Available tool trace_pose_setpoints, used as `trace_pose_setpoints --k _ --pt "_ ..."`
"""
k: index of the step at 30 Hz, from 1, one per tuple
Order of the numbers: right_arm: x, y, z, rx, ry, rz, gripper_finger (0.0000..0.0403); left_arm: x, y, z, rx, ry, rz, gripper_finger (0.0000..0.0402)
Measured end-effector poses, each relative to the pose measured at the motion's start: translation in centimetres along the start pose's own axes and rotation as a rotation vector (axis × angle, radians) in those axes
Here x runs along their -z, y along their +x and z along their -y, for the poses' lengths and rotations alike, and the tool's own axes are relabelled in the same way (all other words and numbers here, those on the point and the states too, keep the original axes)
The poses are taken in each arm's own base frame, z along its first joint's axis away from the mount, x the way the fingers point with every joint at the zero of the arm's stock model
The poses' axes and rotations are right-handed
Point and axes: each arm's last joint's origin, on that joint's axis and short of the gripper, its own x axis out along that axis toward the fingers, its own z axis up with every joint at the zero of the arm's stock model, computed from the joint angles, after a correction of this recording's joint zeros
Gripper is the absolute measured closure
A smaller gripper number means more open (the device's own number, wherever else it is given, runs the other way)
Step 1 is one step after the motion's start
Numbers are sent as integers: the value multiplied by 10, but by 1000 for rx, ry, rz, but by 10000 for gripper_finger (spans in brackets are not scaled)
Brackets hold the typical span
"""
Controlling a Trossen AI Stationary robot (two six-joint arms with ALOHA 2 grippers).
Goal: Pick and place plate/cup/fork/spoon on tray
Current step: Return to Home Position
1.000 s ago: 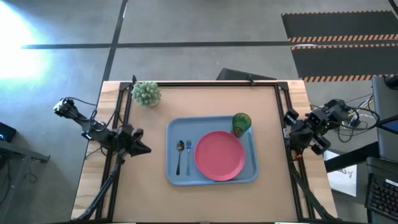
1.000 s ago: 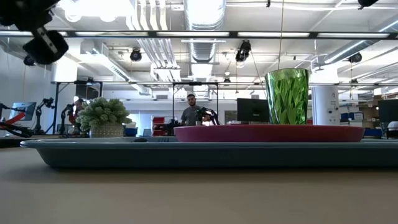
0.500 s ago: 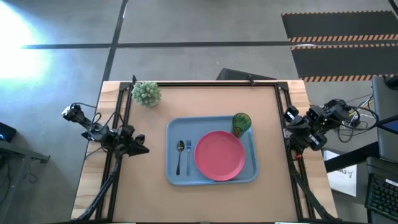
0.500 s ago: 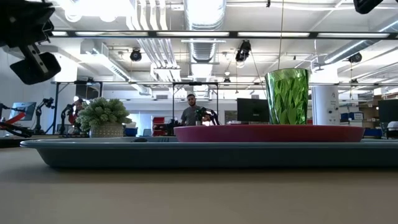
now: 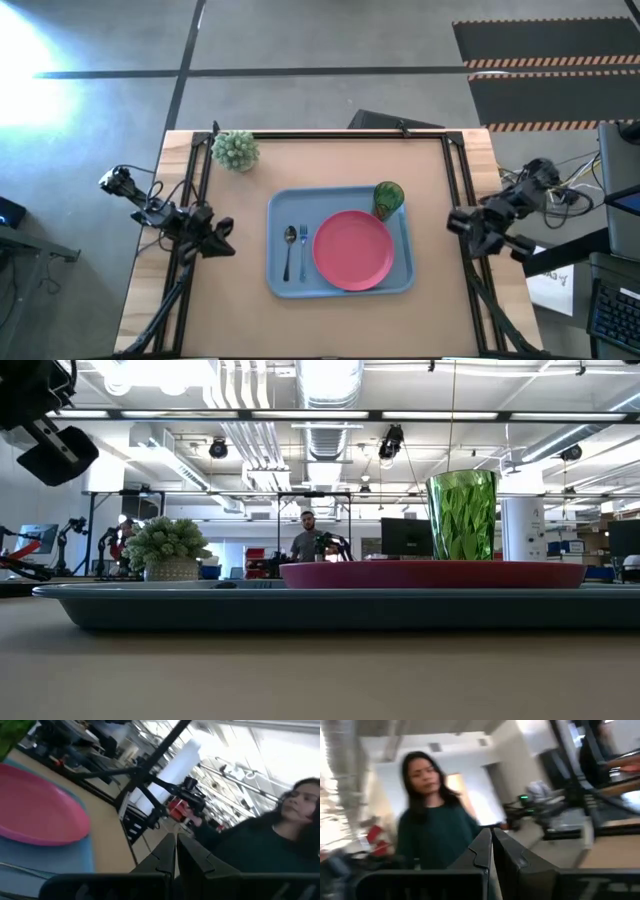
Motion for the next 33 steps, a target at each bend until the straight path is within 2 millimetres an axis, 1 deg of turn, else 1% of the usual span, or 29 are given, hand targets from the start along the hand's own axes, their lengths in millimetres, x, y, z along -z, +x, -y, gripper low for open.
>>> trace_pose_setpoints --k 2,4,8,11,12,14,15,18,20,22,26,28,33 --pt "10 2 4 -46 34 -5 394 0 0 0 10 15 -10 402" --pt "23 1 9 -69 56 -15 394 1 0 1 29 68 -24 402" --pt "42 -3 17 -135 33 66 394 0 -1 3 78 144 -34 402" --pt "62 -4 27 -148 27 62 394 0 -2 3 91 152 -33 402" --pt "60 -4 26 -154 22 82 394 0 -2 4 92 153 -32 402" --pt "65 -3 29 -110 30 31 394 -1 -2 4 96 153 -29 402" --pt "64 -3 29 -105 21 34 394 -1 -2 4 97 154 -31 402" --pt "64 -3 29 -100 -47 32 394 0 -2 4 97 154 -33 402" --pt "67 -2 31 -66 -64 8 394 0 -2 4 98 155 -34 402" --pt "73 -2 36 26 -44 -30 394 0 -2 4 101 168 -36 402" --pt "90 -6 50 292 95 -132 394 0 -2 4 107 244 -35 402" --pt "90 -6 51 317 108 -133 392 0 -2 4 108 258 -37 402" --pt "89 -6 50 311 -7 -135 382 3 -2 2 113 262 -84 402"
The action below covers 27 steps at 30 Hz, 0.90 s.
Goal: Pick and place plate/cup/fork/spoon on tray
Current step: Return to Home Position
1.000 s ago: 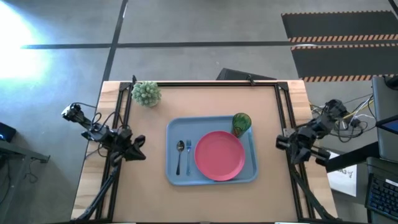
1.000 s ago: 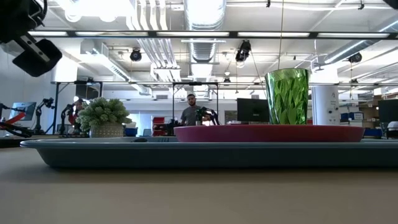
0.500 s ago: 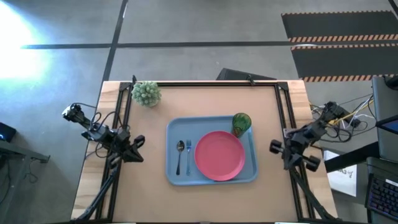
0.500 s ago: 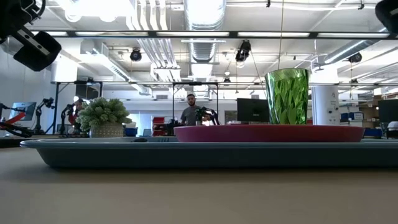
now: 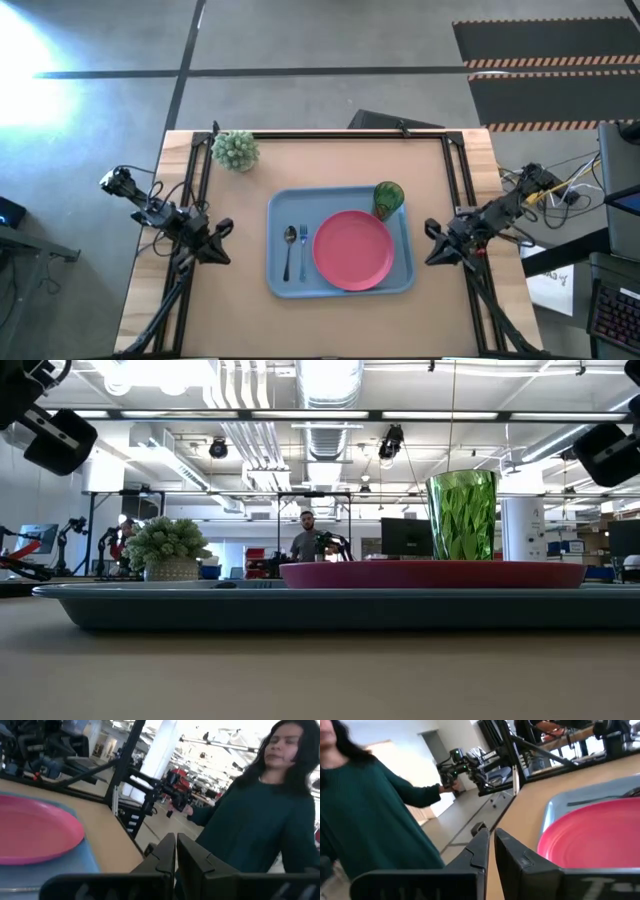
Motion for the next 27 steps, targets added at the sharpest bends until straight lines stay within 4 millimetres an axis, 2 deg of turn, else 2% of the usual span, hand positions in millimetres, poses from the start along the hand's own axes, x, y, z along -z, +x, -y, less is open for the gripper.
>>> trace_pose_setpoints --k 4,9,14,23,27 --pt "0 0 1 23 -58 12 379 3 0 -3 -39 32 3 402" --pt "-1 -1 1 25 -65 24 378 1 0 -6 -158 258 43 402" --pt "-7 -2 4 98 -121 34 378 -1 -1 -11 -329 282 98 402" --pt "-42 -17 3 236 -183 14 378 -9 -1 -9 -208 285 128 402" --pt "-55 -25 -2 243 -226 -11 378 -10 -1 -13 -248 297 136 402"
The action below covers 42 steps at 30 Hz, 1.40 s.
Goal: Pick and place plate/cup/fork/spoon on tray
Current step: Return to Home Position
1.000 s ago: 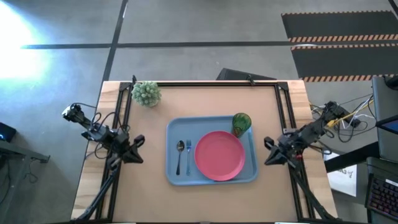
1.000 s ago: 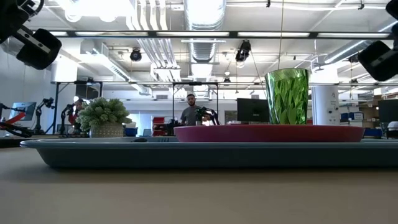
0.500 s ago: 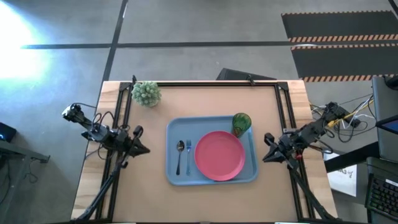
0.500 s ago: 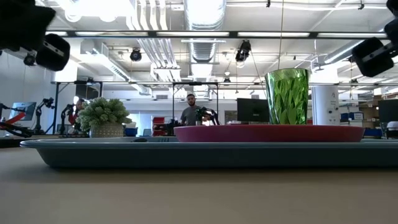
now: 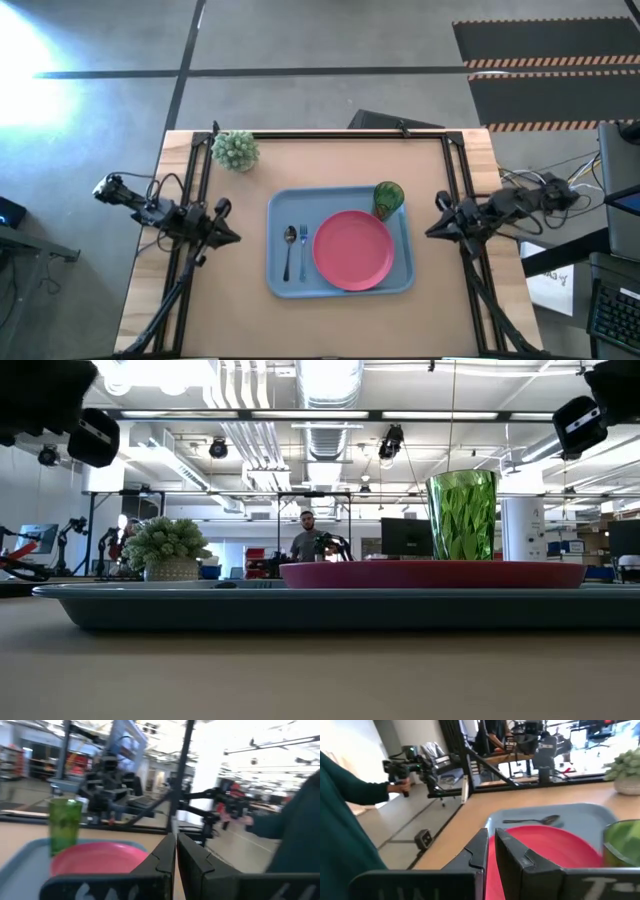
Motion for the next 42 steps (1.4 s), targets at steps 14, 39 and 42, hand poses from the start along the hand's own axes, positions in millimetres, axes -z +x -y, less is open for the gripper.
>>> trace_pose_setpoints --k 14,39,42 --pt "2 3 6 62 -46 14 378 -16 -3 -37 -164 153 47 401" --pt "42 25 27 -31 -89 113 378 -20 3 -61 -14 -8 -23 401" --pt "42 25 27 -33 -112 121 378 -26 3 -57 38 58 19 401"
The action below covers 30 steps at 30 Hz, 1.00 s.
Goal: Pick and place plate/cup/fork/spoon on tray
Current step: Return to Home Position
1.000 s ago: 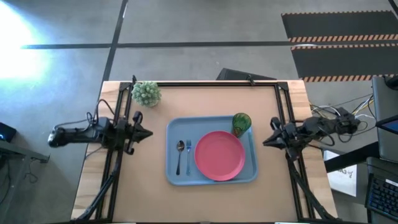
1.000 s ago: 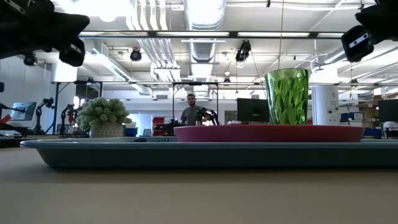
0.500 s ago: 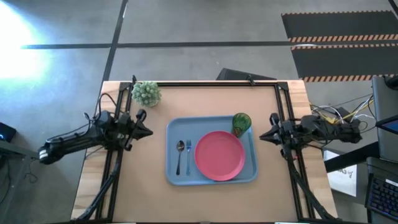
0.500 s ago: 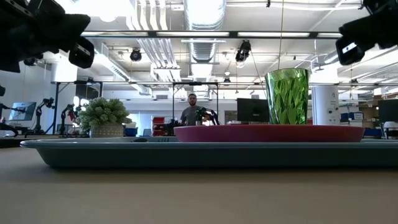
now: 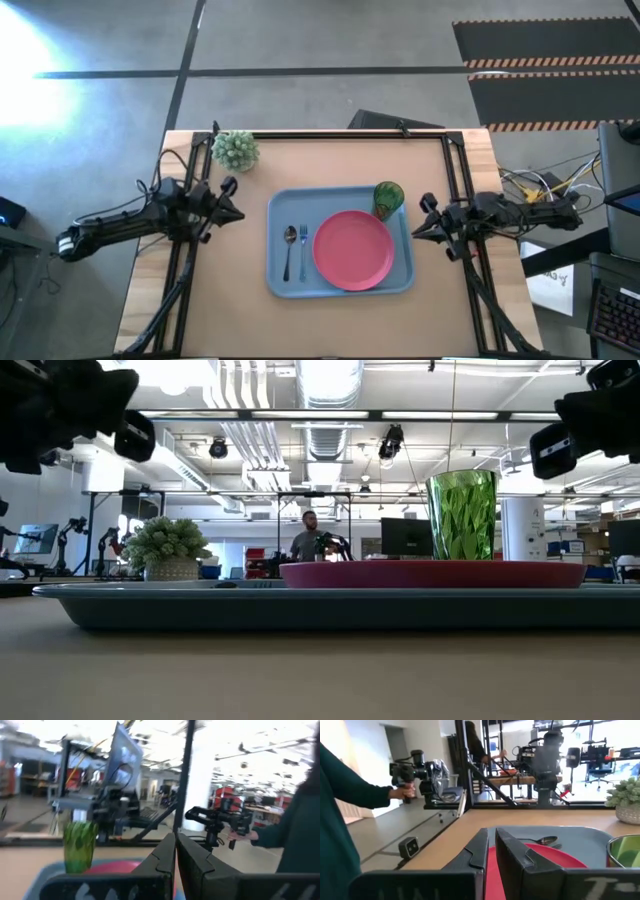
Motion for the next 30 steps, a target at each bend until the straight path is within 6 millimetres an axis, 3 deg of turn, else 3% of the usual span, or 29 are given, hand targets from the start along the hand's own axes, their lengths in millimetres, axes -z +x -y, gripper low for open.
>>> trace_pose_setpoints --k 4,13,18,20,26,30 --pt "1 0 0 -11 28 -13 378 1 -1 2 55 41 -6 401" --pt "1 0 -1 -23 56 -10 378 20 -1 -4 1 -67 -124 401" --pt "1 0 -1 -24 71 -8 378 21 -1 -16 -337 -88 -62 401" --pt "1 0 -1 -23 70 -6 378 21 -1 -18 -393 -87 -51 401" --pt "0 0 -1 -23 69 -2 378 18 3 -17 -360 -153 1 401" --pt "0 0 -1 -22 91 -2 378 14 10 -10 -236 -138 -7 401"
